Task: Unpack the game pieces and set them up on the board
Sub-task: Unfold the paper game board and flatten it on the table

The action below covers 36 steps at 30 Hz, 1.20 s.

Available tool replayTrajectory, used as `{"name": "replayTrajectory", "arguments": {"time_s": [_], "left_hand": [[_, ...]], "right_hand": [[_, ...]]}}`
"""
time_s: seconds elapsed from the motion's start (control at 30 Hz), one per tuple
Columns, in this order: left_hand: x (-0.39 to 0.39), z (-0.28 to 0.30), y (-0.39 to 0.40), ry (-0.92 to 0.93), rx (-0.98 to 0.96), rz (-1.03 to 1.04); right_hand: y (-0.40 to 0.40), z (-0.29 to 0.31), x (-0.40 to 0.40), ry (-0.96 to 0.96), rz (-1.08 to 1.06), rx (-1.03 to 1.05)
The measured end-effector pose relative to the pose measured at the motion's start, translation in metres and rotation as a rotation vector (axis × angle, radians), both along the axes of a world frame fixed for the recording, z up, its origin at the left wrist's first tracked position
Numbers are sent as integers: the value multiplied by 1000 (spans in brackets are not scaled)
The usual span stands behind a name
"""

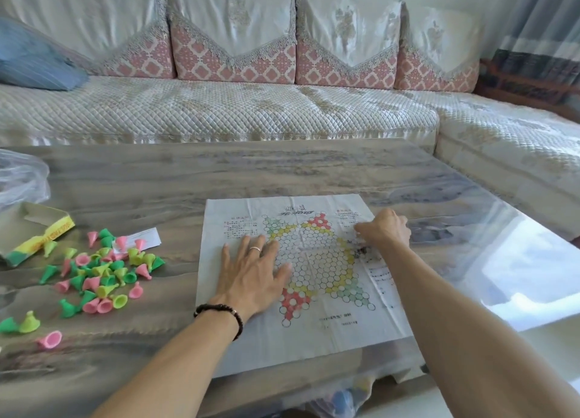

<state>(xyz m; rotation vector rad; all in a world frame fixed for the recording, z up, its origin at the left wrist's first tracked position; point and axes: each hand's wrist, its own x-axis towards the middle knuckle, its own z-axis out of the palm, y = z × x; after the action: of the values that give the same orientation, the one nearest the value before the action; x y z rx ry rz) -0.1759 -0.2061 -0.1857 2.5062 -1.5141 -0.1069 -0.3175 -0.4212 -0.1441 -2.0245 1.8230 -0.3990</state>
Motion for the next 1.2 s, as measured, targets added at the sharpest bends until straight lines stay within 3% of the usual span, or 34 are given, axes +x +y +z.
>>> {"name": "replayTrajectory", "arguments": {"time_s": [0.23, 0.5, 0.67, 0.77, 0.83, 0.93, 1.0, 1.2], "left_hand": [[5, -4, -28, -13, 1, -2], [13, 0, -64, -31, -10, -14], [12, 0, -72, -8, 62, -38], [8, -2, -69, -6, 87, -40], [7, -2, -67, -10, 83, -35], [5, -2, -68, -26, 74, -28], [4, -3, -67, -32, 61, -20], [-7, -8, -54, -18, 43, 14]], "right_hand": [[-54, 13, 13, -257, -26, 271], [-88, -2, 31, -291, 11, 92], [-103, -5, 21, -165, 25, 56], [-94, -7, 13, 92, 117, -208], [-71, -9, 14, 145, 291, -362], [-22, -27, 20, 125, 680, -290], [-4, -41, 11, 202, 793, -241], [-5, -33, -11, 393, 550, -154]]}}
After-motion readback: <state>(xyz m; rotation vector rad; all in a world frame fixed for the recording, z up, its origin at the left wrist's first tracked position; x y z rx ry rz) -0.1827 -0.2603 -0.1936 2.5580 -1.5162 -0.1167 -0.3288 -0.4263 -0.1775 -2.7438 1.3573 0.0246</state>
